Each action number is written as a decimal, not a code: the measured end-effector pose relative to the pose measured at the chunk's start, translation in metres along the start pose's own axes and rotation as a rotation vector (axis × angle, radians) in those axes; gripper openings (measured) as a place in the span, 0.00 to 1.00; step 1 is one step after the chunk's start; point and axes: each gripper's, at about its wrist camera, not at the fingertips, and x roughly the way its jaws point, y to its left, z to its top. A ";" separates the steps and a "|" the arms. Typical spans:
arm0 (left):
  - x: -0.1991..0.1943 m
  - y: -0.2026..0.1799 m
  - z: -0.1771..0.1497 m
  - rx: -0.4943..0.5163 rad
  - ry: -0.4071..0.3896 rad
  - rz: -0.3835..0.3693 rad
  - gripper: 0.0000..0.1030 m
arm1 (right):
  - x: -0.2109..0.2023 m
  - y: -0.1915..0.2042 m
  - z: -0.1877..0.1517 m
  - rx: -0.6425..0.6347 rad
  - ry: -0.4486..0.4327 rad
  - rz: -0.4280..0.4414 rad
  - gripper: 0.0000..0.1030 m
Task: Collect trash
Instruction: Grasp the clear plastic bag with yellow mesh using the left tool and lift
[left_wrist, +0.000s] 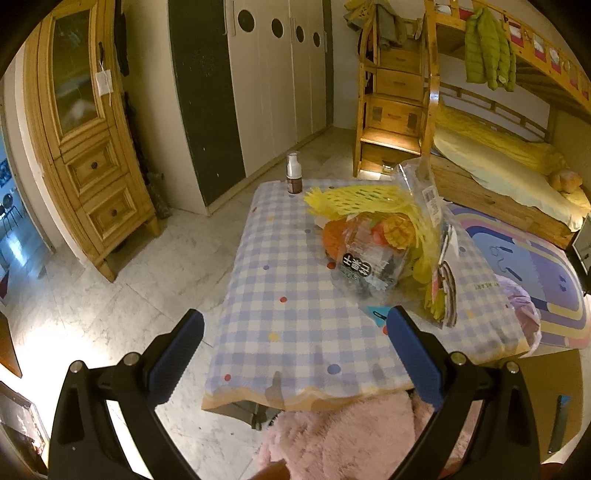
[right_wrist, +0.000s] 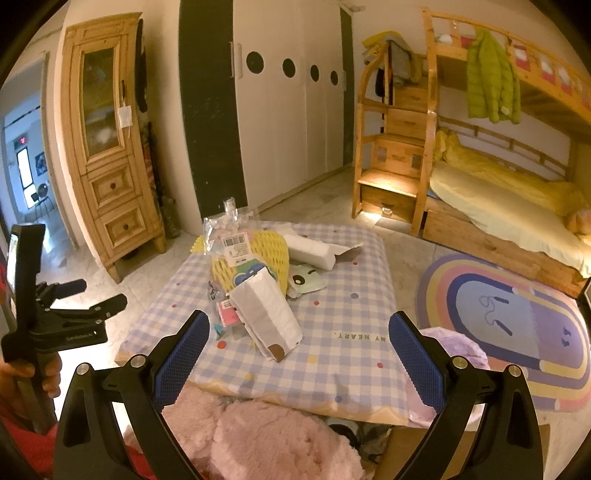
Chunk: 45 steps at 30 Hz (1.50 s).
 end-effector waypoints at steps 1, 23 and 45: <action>0.001 0.000 0.000 -0.001 -0.003 -0.001 0.93 | 0.007 -0.001 -0.004 -0.002 -0.001 0.009 0.94; 0.040 -0.030 0.033 0.004 0.001 -0.171 0.85 | 0.074 0.002 -0.020 -0.134 -0.050 -0.016 0.90; 0.064 -0.086 0.061 0.103 -0.022 -0.367 0.04 | 0.090 -0.013 -0.021 -0.119 -0.013 0.032 0.45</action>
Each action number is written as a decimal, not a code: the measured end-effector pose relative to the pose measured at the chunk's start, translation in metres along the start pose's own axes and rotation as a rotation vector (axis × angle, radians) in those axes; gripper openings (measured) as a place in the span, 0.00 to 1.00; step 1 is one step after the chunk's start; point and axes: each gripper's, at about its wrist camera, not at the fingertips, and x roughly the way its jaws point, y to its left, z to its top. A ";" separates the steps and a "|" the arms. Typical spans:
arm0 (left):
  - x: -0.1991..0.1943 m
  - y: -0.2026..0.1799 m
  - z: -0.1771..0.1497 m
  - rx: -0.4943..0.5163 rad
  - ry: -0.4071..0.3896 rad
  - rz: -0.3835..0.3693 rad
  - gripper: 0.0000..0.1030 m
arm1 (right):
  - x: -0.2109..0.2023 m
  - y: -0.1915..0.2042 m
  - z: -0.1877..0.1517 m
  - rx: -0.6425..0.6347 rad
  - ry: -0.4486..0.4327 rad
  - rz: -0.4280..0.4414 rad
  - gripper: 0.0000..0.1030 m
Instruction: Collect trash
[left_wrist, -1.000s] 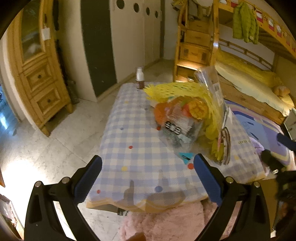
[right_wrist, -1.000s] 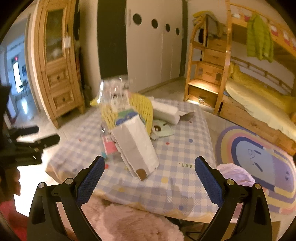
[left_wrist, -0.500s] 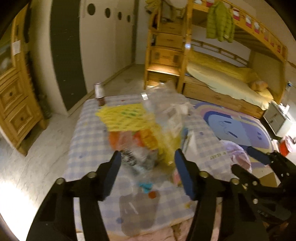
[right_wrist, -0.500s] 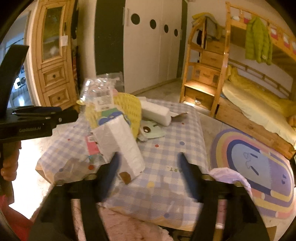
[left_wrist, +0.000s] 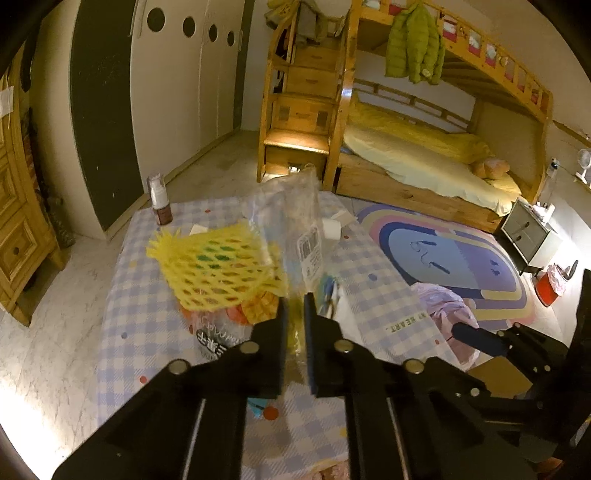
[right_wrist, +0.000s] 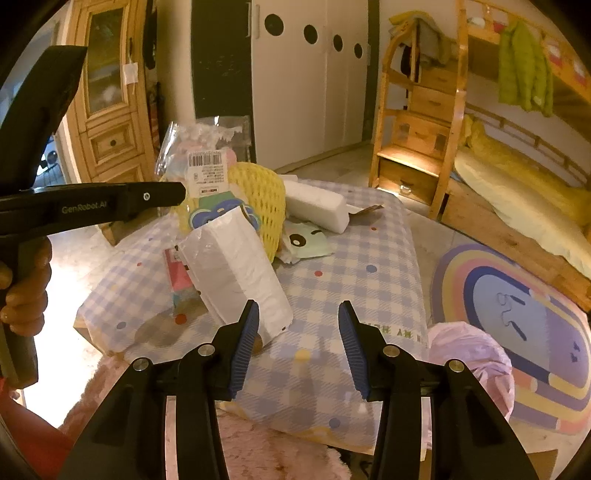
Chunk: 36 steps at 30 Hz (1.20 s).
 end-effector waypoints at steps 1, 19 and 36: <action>-0.004 0.000 0.000 0.004 -0.017 -0.006 0.03 | 0.000 0.002 0.000 -0.003 0.001 0.001 0.46; -0.084 -0.011 0.040 0.037 -0.296 -0.111 0.02 | -0.002 0.012 -0.009 -0.033 0.051 -0.012 0.68; -0.127 -0.005 0.047 0.033 -0.395 -0.035 0.02 | 0.007 0.029 -0.008 -0.069 0.061 0.075 0.54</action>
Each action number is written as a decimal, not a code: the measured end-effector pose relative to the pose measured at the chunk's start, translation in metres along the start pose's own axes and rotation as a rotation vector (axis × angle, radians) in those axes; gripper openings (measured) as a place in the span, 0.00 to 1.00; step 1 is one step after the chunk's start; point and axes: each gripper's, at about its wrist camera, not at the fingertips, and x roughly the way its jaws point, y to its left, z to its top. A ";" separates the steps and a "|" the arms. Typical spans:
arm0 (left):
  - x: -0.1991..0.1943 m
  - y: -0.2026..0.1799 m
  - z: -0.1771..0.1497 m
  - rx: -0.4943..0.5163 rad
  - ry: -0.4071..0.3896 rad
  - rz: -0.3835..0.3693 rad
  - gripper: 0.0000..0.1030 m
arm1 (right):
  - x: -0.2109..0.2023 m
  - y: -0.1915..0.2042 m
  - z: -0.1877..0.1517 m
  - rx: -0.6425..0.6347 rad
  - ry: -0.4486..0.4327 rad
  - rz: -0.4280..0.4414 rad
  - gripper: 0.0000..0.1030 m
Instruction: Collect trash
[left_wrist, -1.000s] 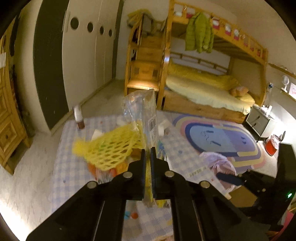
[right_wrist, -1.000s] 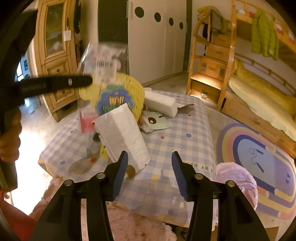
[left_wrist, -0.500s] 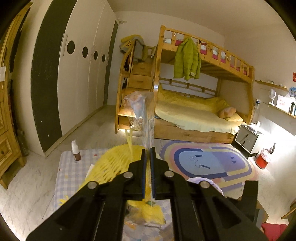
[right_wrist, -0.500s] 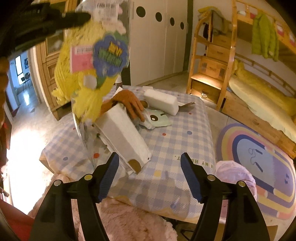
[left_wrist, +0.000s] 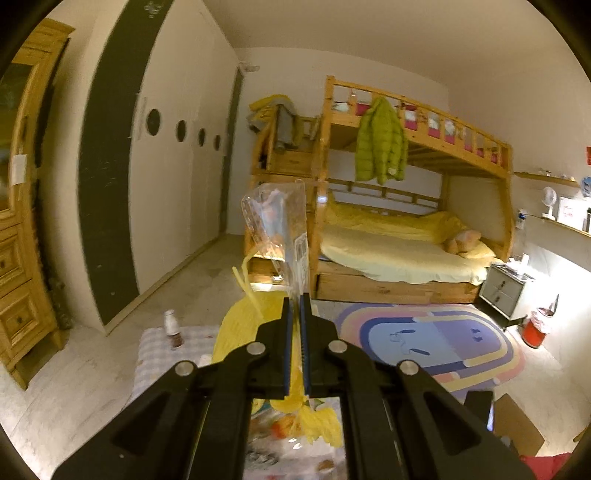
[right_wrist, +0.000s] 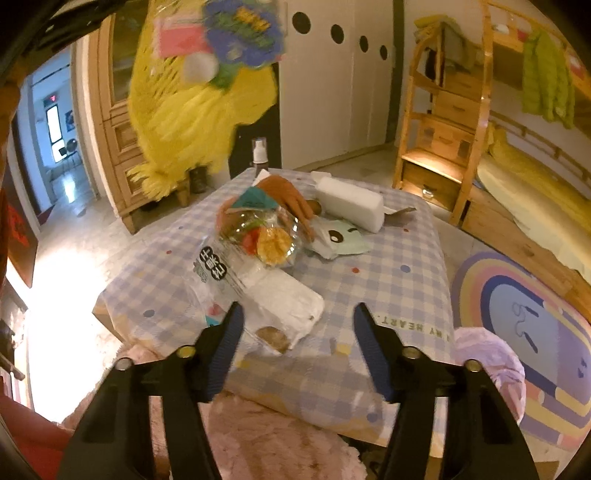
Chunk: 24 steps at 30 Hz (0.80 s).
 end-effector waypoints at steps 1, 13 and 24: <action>-0.004 0.004 -0.003 0.004 0.001 0.028 0.02 | 0.001 0.000 0.001 0.001 0.004 0.005 0.54; -0.001 0.067 -0.089 -0.035 0.179 0.176 0.02 | 0.044 0.011 0.017 0.021 0.059 0.078 0.78; 0.036 0.080 -0.131 -0.102 0.273 0.069 0.02 | 0.096 0.003 0.017 0.076 0.137 0.132 0.81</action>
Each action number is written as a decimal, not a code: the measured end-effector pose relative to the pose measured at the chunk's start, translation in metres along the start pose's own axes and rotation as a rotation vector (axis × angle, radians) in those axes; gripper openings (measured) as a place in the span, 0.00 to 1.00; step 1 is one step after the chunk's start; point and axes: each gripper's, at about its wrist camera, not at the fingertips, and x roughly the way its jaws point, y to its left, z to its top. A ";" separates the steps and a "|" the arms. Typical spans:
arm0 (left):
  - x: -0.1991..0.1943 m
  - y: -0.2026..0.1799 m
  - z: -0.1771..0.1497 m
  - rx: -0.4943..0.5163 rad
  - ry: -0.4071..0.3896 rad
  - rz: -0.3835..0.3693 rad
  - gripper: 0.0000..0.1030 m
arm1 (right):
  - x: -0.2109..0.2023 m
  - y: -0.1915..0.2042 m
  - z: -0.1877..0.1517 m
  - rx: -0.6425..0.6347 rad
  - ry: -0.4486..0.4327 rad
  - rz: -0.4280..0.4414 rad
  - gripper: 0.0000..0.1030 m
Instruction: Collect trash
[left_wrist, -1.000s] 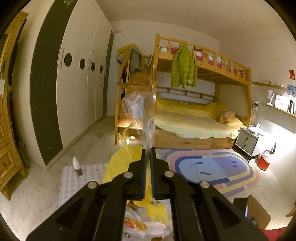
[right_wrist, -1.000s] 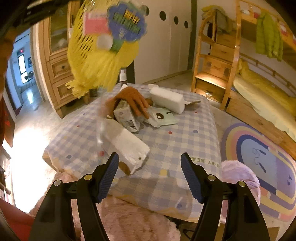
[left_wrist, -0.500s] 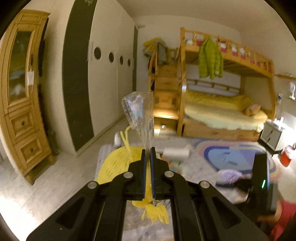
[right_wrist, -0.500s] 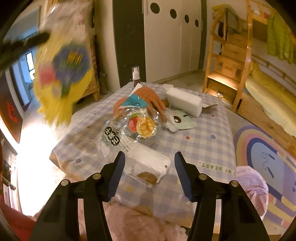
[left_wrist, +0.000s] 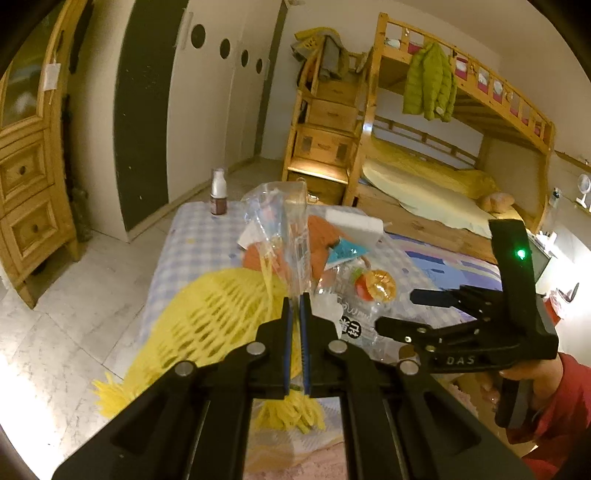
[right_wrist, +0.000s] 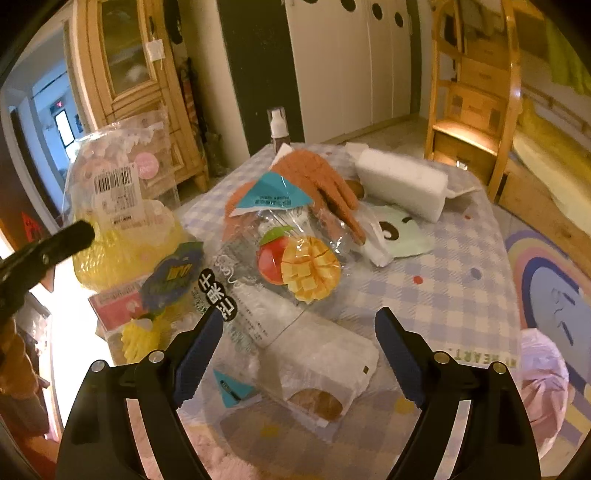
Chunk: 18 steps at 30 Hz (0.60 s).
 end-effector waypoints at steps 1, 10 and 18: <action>0.004 -0.001 -0.001 0.004 0.011 0.000 0.02 | 0.004 -0.002 0.000 0.007 0.007 0.013 0.80; 0.013 0.001 -0.012 0.020 0.039 0.044 0.02 | -0.004 -0.002 -0.002 0.061 -0.007 0.083 0.41; -0.012 0.005 -0.002 -0.004 -0.010 0.029 0.02 | -0.059 0.025 0.010 0.012 -0.153 0.137 0.09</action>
